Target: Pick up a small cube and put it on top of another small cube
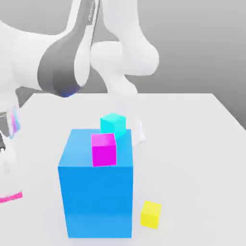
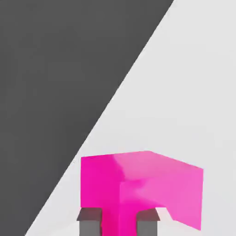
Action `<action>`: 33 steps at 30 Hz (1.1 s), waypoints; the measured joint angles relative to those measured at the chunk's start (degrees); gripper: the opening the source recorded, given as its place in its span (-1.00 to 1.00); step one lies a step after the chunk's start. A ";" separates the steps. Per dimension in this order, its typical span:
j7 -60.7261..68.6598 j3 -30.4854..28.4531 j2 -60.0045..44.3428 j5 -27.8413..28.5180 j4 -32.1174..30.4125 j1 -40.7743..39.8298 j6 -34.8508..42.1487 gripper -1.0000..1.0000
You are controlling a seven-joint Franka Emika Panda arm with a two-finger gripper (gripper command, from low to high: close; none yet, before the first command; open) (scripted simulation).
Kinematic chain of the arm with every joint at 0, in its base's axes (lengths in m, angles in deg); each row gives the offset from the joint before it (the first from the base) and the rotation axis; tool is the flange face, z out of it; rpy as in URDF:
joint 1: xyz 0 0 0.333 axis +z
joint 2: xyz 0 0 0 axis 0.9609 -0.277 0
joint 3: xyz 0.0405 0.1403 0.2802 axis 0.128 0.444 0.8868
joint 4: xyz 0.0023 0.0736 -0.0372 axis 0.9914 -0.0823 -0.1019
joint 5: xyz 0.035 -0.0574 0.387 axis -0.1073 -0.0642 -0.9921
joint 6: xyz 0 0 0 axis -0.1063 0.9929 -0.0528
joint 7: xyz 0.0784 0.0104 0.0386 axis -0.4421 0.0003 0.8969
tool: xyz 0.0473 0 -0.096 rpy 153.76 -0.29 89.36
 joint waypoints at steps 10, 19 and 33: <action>20.47 1.53 20.76 -1.52 -11.17 6.23 9.40 -1.00; 40.85 0.59 39.33 -5.13 -21.23 14.10 17.78 -1.00; 45.16 0.27 40.45 -5.66 -29.08 15.71 11.01 1.00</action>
